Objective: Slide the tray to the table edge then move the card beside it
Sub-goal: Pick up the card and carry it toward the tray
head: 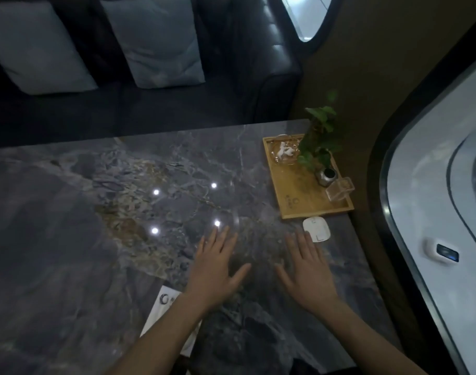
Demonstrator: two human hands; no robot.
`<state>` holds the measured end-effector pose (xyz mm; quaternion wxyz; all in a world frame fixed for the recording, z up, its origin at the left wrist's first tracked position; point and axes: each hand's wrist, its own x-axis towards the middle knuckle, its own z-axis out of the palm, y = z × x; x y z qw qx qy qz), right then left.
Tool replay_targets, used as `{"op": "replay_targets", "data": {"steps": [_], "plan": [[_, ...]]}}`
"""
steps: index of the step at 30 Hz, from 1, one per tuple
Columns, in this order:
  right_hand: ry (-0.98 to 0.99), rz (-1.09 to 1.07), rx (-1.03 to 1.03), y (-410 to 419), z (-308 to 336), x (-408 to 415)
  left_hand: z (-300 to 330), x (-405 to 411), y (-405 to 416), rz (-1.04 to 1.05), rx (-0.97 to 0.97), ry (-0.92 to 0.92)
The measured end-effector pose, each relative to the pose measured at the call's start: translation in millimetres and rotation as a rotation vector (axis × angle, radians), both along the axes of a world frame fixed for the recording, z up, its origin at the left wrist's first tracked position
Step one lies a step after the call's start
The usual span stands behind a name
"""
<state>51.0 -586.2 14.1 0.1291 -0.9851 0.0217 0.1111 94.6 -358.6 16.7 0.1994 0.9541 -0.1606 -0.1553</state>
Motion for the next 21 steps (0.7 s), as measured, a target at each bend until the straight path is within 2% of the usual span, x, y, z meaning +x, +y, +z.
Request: {"op": "replay_targets", "data": {"steps": [9,17,21], "plan": [[0.029,0.106,0.076,80,-4,-46,-2,-71,95,0.110,-0.017,0.022],[0.172,0.101,0.163,145,-8,-81,-8,-102,145,0.217,-0.126,0.163],[0.206,0.099,0.185,170,-12,-92,-16,-108,156,0.202,-0.152,0.164]]}}
